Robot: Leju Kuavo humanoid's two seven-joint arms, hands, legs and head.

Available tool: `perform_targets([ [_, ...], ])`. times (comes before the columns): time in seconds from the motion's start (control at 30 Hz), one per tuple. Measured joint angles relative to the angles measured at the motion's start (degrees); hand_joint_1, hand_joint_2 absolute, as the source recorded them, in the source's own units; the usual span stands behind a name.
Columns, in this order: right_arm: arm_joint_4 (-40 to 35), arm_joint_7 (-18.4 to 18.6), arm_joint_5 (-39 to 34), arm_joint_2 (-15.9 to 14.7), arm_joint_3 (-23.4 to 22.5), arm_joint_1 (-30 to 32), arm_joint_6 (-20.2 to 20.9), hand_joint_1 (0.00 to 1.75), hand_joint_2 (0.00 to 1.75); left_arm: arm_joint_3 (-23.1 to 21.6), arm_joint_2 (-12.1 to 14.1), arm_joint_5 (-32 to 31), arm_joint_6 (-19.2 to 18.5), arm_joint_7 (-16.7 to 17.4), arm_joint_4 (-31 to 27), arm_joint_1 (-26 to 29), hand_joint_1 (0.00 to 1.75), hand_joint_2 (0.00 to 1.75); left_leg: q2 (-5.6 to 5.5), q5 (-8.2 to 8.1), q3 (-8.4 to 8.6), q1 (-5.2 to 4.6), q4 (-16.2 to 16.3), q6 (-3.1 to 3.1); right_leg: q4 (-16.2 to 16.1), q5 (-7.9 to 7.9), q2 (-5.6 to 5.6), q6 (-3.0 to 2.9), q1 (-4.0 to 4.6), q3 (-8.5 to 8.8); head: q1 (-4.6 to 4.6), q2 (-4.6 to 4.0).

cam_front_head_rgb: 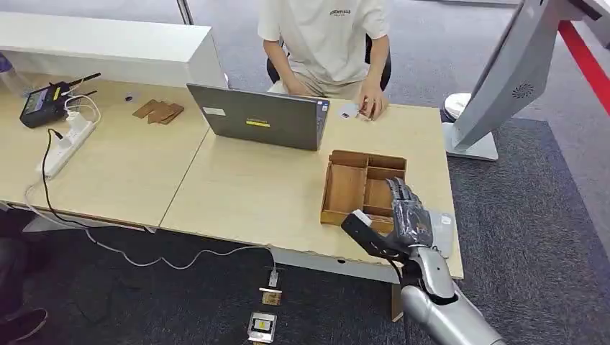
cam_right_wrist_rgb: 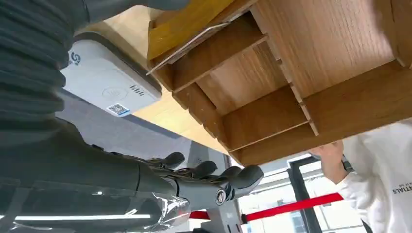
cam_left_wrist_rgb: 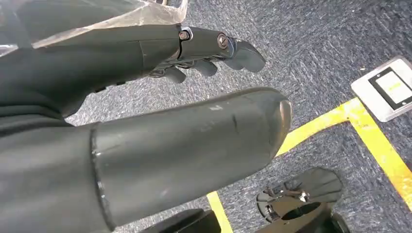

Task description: Pass the card to the sensor for recognition and then transmit it.

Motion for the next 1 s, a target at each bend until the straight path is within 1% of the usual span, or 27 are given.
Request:
perform_targets([
  [0.13,0.0,0.8,0.8,0.0,-0.1,0.4,0.5,0.00,1.75,0.0,0.0,-0.3,0.0,0.0,0.0,0.0,0.00,0.00,0.00,0.00,0.00,0.00,0.0,0.00,0.0,0.00,0.00,0.00,0.00,0.00,0.00,0.00],
  [0.37,0.6,1.1,1.4,-0.1,-0.5,0.9,0.5,0.00,1.75,0.0,0.0,-0.5,0.0,0.3,0.0,0.0,0.00,0.00,0.00,0.00,0.00,0.00,0.0,0.00,0.0,0.00,0.00,0.00,0.00,-0.01,0.00,0.00],
  [0.5,2.2,1.6,3.2,-0.2,-0.8,0.9,0.3,0.00,1.75,0.0,0.0,-1.0,-0.1,0.5,0.0,0.0,0.00,0.00,0.00,0.00,0.00,0.00,0.0,0.00,0.0,0.00,0.00,0.00,0.00,0.00,0.00,0.00],
  [0.8,6.1,1.5,4.2,0.0,-1.6,0.8,-2.5,0.00,1.75,0.0,0.0,-1.1,0.2,0.5,0.0,0.0,0.00,0.00,0.00,0.00,-0.01,0.00,0.0,0.00,0.0,0.00,0.00,0.00,0.00,0.01,0.00,0.00],
  [1.0,7.9,1.4,5.0,0.5,-1.9,0.8,-5.8,0.00,1.75,0.0,0.0,-1.0,0.4,0.4,0.0,0.1,0.00,0.00,0.00,0.00,-0.01,0.00,0.0,0.00,0.0,0.00,0.00,0.00,0.00,0.01,0.00,0.00],
])
